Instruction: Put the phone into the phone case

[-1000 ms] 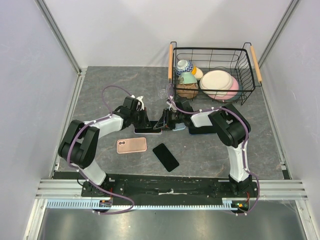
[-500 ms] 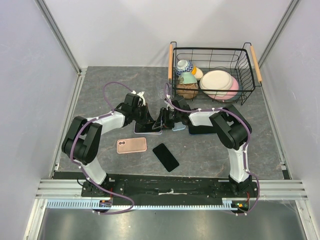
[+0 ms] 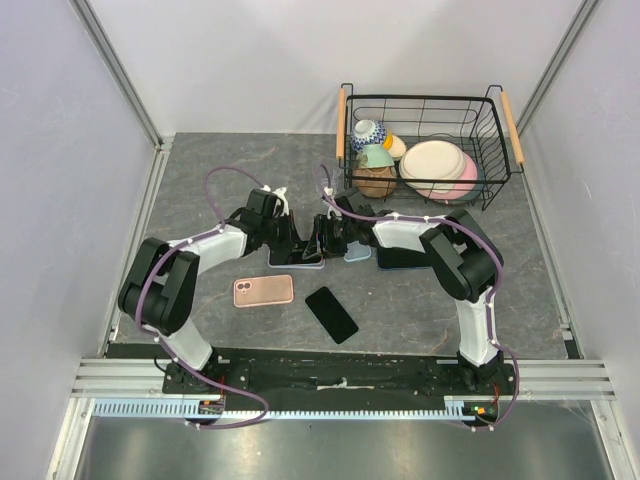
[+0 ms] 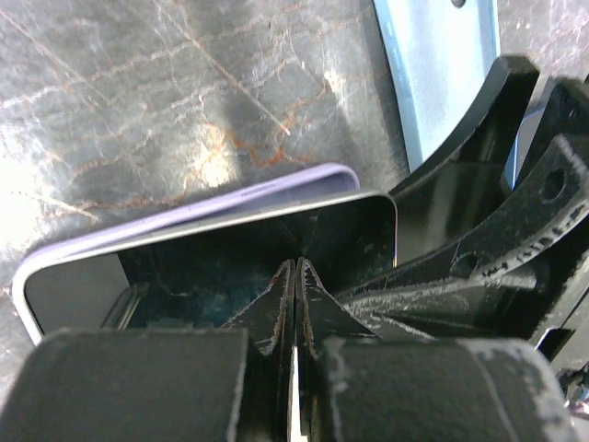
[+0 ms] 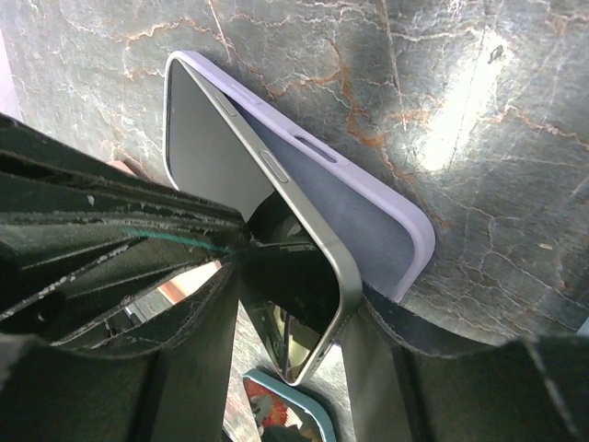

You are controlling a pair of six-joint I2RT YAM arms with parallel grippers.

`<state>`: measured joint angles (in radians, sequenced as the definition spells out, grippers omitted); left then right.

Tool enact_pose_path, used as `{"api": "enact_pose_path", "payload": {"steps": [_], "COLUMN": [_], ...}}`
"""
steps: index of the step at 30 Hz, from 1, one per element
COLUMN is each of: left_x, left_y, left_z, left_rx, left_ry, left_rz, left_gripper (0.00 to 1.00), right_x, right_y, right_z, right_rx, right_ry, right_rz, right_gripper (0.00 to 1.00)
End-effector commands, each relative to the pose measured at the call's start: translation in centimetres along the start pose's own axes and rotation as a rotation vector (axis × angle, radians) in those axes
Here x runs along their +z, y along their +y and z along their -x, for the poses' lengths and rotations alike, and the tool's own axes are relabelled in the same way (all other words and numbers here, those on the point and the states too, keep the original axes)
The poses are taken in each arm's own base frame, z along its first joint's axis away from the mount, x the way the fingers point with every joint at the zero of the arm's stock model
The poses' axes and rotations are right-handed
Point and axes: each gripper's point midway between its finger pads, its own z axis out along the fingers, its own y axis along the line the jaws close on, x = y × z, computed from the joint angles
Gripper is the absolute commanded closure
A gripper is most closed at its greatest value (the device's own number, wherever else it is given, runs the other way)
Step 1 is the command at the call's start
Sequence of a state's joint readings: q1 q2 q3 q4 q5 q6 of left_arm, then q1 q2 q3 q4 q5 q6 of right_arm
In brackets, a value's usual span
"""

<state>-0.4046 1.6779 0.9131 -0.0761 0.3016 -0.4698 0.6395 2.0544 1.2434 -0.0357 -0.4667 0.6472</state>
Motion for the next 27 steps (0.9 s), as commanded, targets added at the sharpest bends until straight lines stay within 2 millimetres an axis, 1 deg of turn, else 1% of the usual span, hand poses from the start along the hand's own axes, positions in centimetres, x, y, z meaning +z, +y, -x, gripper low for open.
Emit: {"api": "enact_pose_path", "payload": {"steps": [1,3,6,8,12,16,20,26,27], "left_x": [-0.9,-0.9,-0.5,-0.1,0.3,0.4,0.5,0.7,0.7], "left_y": [1.2,1.4,1.6,2.2,3.4,4.6,5.1,5.6,5.6], "left_z": [-3.9,-4.1,-4.8,-5.3,-6.1,-6.4,-6.8,-7.1,-7.1], "left_rx": [0.026,0.03,0.021,0.006,-0.003,0.0,-0.002,-0.007,-0.007], "left_ry": [0.135,0.145,0.177,0.194,0.225,0.239,0.249,0.26,0.26], "left_rz": [0.034,0.042,0.037,0.059,0.115,0.169,0.192,0.209,0.211], "left_gripper": [0.98,0.98,0.98,0.98,0.98,0.98,0.98,0.98,0.98], "right_x": [0.5,0.4,-0.1,-0.4,-1.4,-2.2,-2.7,-3.6,-3.9], "right_y": [-10.8,-10.7,-10.7,-10.9,-11.0,-11.1,-11.0,-9.5,-8.7], "right_z": [-5.8,-5.5,-5.3,-5.2,-4.9,-4.2,-4.1,-3.2,-2.7], "right_rx": [0.001,-0.007,-0.025,-0.035,-0.063,-0.09,-0.104,-0.122,-0.128], "right_ry": [0.149,0.149,0.157,0.158,0.175,0.173,0.187,0.167,0.151], "right_rz": [-0.385,-0.387,-0.409,-0.431,-0.471,-0.51,-0.527,-0.5,-0.481], "right_gripper": [0.45,0.44,0.4,0.39,0.38,0.37,0.37,0.36,0.36]}}
